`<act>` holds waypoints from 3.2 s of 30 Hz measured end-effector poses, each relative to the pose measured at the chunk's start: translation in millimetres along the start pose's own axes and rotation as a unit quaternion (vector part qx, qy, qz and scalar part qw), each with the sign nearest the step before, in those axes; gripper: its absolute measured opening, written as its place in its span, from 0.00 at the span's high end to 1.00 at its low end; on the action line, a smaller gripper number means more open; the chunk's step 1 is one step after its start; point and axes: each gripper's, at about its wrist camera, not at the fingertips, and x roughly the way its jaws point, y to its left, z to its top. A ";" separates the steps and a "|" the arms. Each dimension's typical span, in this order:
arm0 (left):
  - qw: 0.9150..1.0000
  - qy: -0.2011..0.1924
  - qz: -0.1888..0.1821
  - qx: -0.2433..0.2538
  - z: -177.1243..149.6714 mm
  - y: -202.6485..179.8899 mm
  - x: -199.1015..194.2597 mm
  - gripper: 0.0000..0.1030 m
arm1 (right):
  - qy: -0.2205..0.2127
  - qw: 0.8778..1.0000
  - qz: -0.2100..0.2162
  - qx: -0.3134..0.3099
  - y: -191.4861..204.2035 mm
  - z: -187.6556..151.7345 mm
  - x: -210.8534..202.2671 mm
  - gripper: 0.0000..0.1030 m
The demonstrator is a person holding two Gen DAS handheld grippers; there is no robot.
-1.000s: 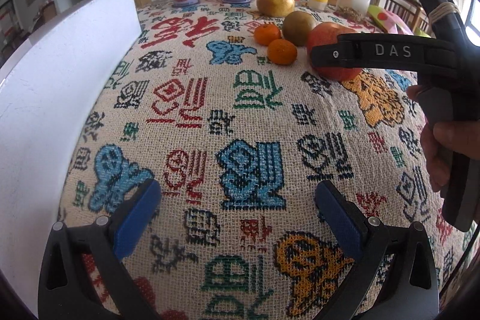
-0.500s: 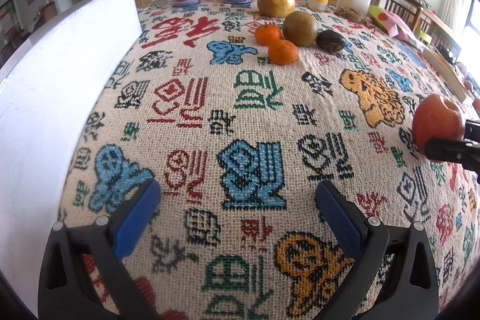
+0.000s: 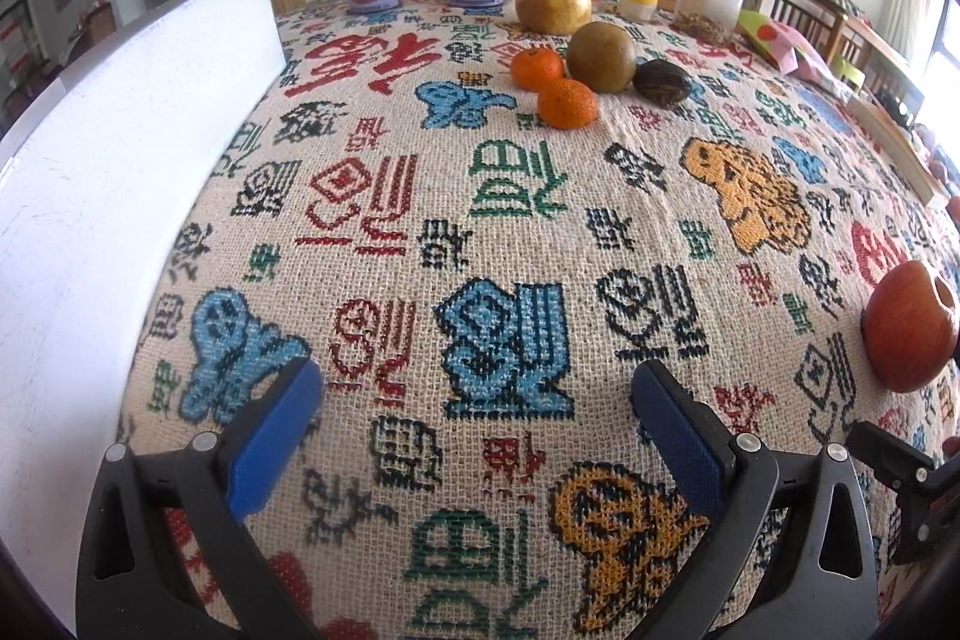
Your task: Organize fruits
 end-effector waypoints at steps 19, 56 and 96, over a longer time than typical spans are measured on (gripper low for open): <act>0.999 -0.016 -0.030 0.027 96.2 -38.7 56.6 0.03 | 0.000 1.000 0.001 0.006 -1.8 -0.7 1.2 0.00; 0.999 0.002 -0.020 0.037 -34.9 -33.5 -23.7 0.01 | 0.001 1.000 0.001 0.007 -1.9 -1.1 1.8 0.00; 0.999 0.002 -0.020 0.038 -35.7 -33.2 -24.0 0.00 | 0.001 1.000 0.001 0.007 -1.9 -1.3 1.9 0.00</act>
